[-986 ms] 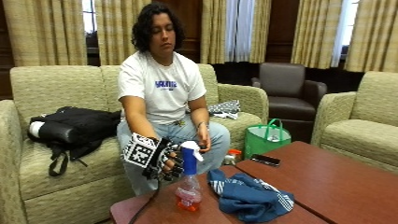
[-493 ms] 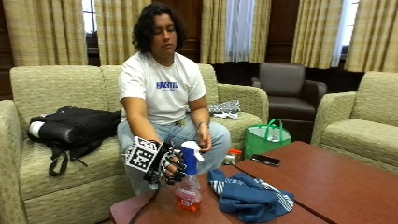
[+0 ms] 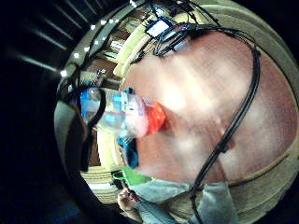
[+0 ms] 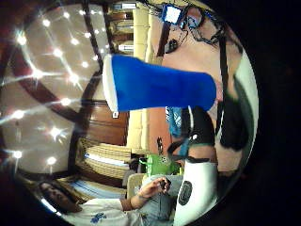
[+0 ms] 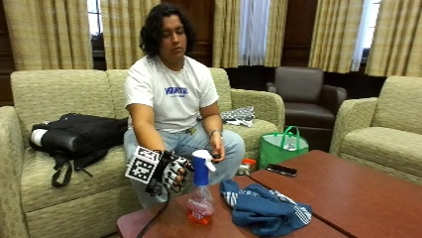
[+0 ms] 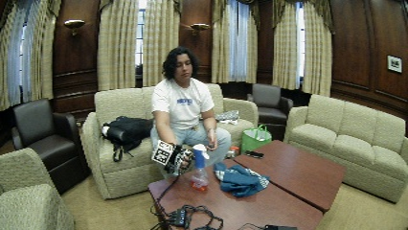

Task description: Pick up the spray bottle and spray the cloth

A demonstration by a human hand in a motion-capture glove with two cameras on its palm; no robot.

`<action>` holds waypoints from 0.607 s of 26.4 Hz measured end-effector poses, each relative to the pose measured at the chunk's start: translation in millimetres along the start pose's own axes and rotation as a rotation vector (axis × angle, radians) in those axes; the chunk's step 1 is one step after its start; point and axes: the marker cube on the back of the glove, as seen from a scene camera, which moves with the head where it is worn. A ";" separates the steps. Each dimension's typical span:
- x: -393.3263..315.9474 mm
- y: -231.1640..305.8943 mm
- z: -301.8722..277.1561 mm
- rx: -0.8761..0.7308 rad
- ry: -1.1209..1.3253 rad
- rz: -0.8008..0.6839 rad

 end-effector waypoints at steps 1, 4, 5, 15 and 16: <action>1.3 0.9 -0.3 0.002 -0.022 0.008; 4.1 1.9 -1.0 -0.008 -0.060 0.024; 4.3 1.5 -1.4 -0.014 -0.058 0.026; 9.9 1.3 -0.6 -0.037 -0.052 0.020; 8.6 -0.5 0.5 -0.046 -0.048 0.018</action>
